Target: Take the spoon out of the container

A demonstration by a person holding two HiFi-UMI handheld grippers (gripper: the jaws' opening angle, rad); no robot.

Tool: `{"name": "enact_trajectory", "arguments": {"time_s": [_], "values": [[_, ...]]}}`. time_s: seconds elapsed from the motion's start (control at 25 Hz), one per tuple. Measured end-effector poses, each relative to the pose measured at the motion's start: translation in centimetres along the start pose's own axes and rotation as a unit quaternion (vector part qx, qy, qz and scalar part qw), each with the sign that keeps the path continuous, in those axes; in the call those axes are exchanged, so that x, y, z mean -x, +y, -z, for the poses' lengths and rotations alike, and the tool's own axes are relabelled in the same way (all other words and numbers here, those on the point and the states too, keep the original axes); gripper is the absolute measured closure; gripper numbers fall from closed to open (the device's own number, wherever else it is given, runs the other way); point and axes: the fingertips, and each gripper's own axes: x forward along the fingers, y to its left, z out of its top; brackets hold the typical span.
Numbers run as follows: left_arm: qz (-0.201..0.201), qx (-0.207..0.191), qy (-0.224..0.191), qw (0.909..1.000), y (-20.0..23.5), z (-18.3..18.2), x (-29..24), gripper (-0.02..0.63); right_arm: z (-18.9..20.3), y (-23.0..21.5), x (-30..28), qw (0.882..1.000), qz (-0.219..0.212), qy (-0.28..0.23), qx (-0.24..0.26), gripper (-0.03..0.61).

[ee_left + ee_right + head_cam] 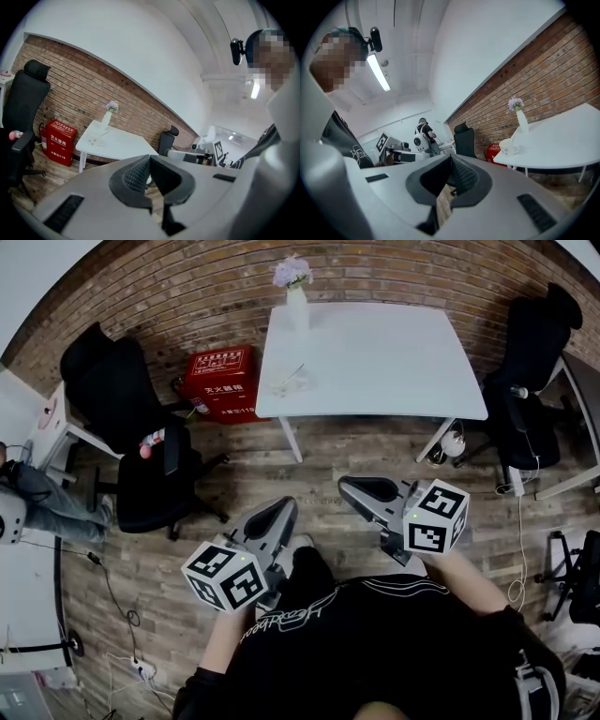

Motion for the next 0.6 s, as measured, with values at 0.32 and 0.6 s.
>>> {"name": "enact_trajectory", "arguments": {"time_s": [0.32,0.6], "values": [[0.023,0.001,0.015,0.9996,8.2,-5.1,-4.0,0.609,-3.8,-6.5,-6.9,0.999,0.033,-0.015,-0.014,0.581],[0.044,-0.003,0.027,0.9987,16.6,-11.5,-7.8,0.609,-7.3,-12.7,-13.5,0.997,0.071,-0.025,-0.029,0.581]]}}
